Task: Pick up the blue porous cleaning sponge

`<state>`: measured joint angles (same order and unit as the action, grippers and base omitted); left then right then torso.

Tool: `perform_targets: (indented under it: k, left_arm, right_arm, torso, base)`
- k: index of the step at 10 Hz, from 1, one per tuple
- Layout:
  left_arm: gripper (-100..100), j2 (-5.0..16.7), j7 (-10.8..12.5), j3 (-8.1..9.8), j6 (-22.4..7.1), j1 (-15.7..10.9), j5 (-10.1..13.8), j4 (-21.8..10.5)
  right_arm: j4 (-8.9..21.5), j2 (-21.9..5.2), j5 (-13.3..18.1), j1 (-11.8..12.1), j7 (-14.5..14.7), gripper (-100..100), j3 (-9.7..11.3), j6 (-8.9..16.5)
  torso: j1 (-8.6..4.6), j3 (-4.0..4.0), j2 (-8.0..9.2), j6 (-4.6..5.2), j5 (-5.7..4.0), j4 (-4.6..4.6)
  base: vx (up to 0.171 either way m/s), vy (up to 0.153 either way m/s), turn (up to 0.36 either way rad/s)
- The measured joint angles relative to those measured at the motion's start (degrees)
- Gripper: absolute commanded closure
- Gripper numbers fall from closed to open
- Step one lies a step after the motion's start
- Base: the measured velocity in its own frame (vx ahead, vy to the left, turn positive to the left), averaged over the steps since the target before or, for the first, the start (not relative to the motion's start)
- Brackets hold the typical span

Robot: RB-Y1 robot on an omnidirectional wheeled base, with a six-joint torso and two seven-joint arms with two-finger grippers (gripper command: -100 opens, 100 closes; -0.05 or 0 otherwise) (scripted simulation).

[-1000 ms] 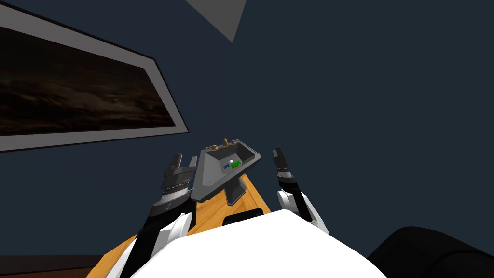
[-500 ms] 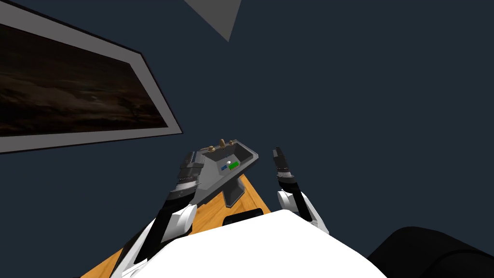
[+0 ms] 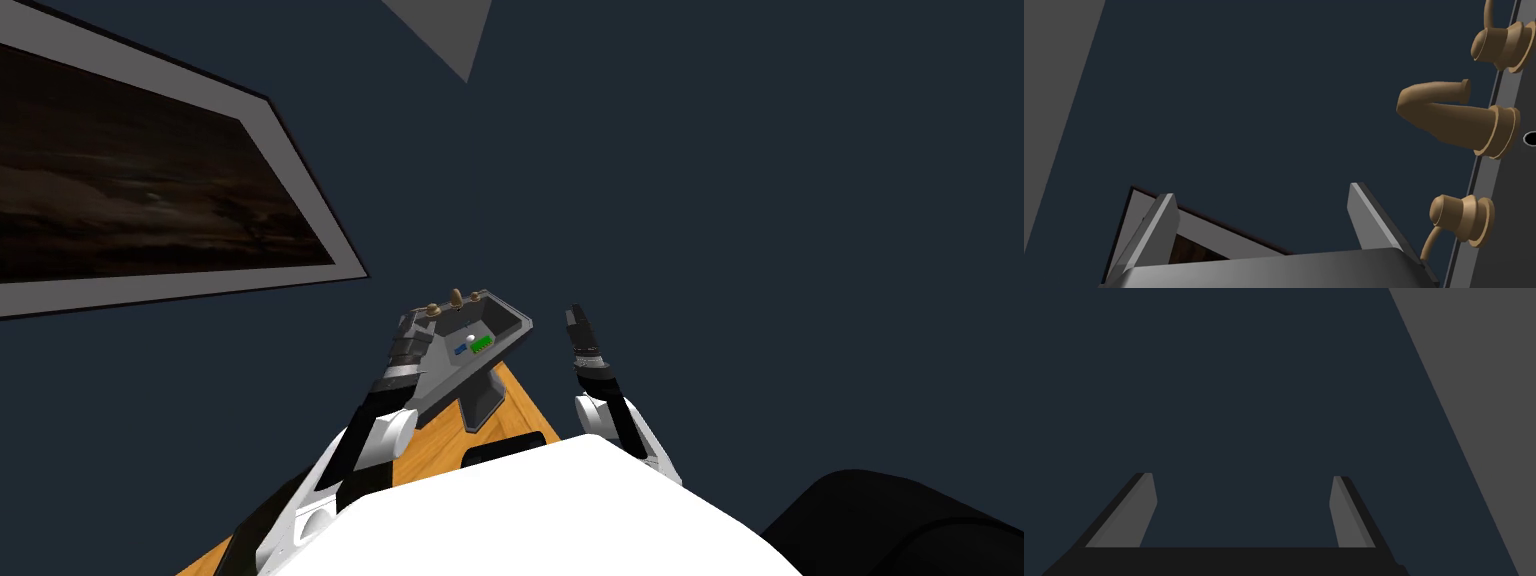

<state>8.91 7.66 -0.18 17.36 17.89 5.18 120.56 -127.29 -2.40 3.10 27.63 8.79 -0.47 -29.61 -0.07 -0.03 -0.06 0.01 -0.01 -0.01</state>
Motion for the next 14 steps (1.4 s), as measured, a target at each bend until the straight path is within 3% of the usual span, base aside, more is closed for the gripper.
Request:
perform_targets:
  k: [8, 12, 14]
  left_arm:
    - [-100, 0.21, 1.15, -2.66, -11.04, -10.19, 5.87, -9.83]
    - [-100, 1.28, 2.92, -3.05, -17.45, -15.13, 9.28, -14.48]
    - [-100, 1.23, 3.23, -3.34, -19.98, -16.81, 9.9, -16.56]
  right_arm:
    - [0.0, 0.0, 0.0, 0.0, 0.0, 0, 0.0, 0.0]
    - [0.0, 0.0, 0.0, 0.0, 0.0, 0, 0.0, 0.0]
    - [0.0, 0.0, 0.0, 0.01, 0.0, 0, -0.01, 0.0]
  torso:
    - [0.0, -0.01, -0.01, -0.01, 0.0, -0.01]
    - [-0.01, 0.03, 0.05, -0.02, -0.01, 0.01]
    - [0.09, -0.03, -0.06, -0.06, 0.01, -0.01]
  base:
    - [0.005, -0.009, -0.047]
    - [0.003, -0.012, -0.059]
    - [0.029, 0.009, 0.044]
